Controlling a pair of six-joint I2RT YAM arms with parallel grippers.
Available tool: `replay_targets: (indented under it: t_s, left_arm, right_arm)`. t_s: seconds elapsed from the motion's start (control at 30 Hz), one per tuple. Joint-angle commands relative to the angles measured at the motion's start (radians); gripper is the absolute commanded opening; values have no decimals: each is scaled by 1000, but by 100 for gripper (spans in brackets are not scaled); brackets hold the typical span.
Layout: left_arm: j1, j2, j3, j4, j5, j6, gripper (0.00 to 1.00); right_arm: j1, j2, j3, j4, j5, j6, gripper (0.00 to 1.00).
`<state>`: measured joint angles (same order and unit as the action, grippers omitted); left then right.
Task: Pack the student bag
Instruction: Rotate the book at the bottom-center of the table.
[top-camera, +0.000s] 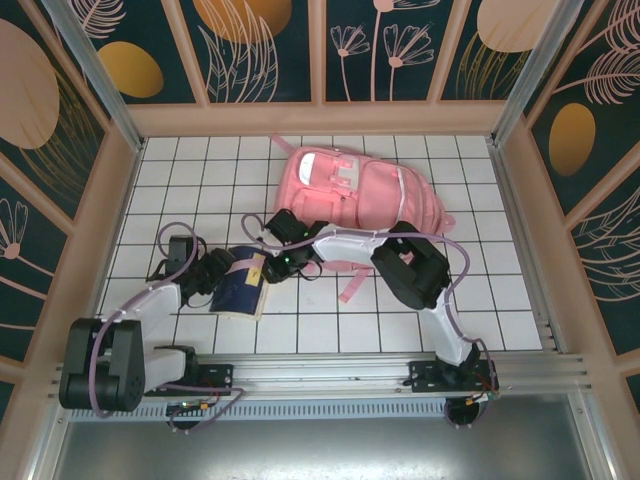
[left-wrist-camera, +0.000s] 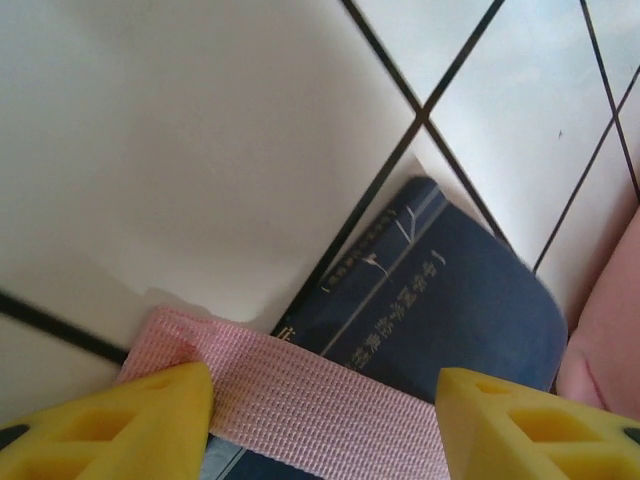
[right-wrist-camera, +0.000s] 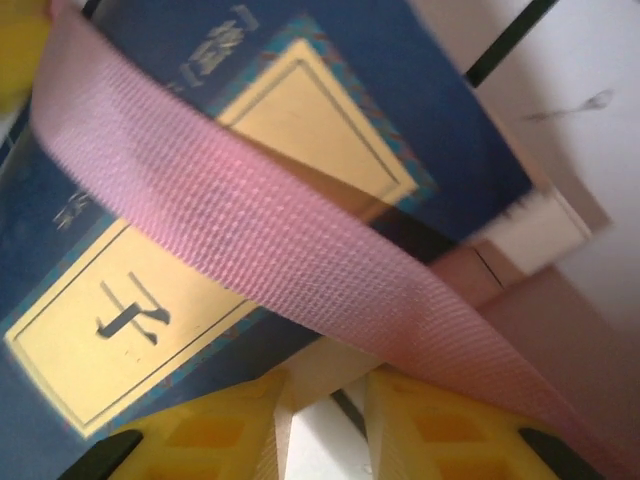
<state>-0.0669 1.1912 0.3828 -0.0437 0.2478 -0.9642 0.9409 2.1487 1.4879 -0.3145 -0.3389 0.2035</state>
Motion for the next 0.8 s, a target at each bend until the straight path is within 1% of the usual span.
replay_targets:
  t_s: [0.0, 0.1, 0.23, 0.27, 0.3, 0.33, 0.43, 0.53, 0.63, 0.77]
  left_arm:
    - [-30, -56, -37, -157, 132, -48, 62]
    - [-30, -96, -36, -197, 92, -27, 62]
    - [-30, -89, -62, -170, 96, -32, 63]
    - [-30, -83, -69, -163, 92, -31, 63]
    - [-30, -78, -73, -156, 90, -30, 63]
    - [-30, -75, -76, -148, 91, -30, 63]
    - [-31, -78, -91, -122, 100, -43, 63]
    - [-30, -83, -92, -114, 103, -41, 63]
    - [-31, -89, -92, -119, 108, -39, 63]
    - [-32, -110, -95, -128, 102, -37, 63]
  right_arm:
    - [-56, -7, 28, 106, -21, 114, 32]
    - [-69, -83, -20, 92, 0, 164, 38]
    - [-84, -195, -93, 66, -23, 215, 44]
    - [-86, -219, -118, 72, -38, 230, 50]
    - [-92, -236, -140, 74, -46, 249, 60]
    - [-96, -246, -155, 77, -63, 266, 61]
    - [-104, -241, -205, 142, -199, 326, 62]
    - [-97, -176, -203, 178, -302, 374, 61]
    - [-87, -143, -207, 209, -330, 393, 57]
    - [-82, -152, -216, 195, -308, 386, 56]
